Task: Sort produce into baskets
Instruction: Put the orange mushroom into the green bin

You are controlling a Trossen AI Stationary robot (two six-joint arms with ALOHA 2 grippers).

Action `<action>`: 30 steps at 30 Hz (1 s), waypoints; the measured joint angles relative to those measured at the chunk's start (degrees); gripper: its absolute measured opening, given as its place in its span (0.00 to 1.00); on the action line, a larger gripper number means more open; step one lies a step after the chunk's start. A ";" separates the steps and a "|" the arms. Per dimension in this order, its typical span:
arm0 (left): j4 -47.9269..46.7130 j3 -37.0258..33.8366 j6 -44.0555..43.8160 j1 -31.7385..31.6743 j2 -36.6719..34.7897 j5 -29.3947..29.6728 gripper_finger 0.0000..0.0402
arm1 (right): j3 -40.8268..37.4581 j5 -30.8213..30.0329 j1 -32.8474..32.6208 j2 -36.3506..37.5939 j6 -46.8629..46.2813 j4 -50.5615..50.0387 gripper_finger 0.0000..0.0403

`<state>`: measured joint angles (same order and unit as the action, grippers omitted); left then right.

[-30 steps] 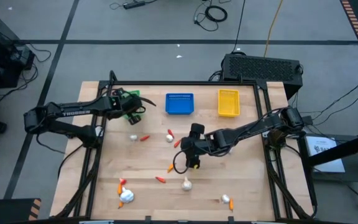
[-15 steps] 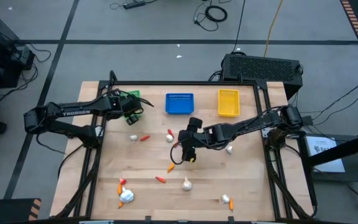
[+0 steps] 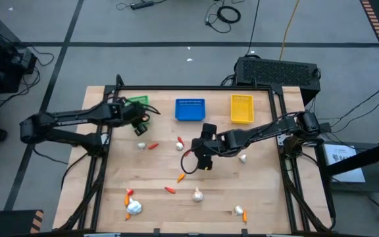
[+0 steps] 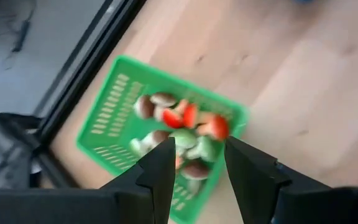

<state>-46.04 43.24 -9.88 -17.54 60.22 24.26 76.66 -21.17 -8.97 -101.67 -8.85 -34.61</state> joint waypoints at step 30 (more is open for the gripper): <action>41.94 -12.21 11.21 33.25 -4.03 -7.47 0.36 | 0.05 -7.41 -3.13 6.23 5.00 0.75 0.62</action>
<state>-4.10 31.03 1.33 15.71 56.19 16.79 76.71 -28.58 -12.10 -95.43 -3.84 -33.86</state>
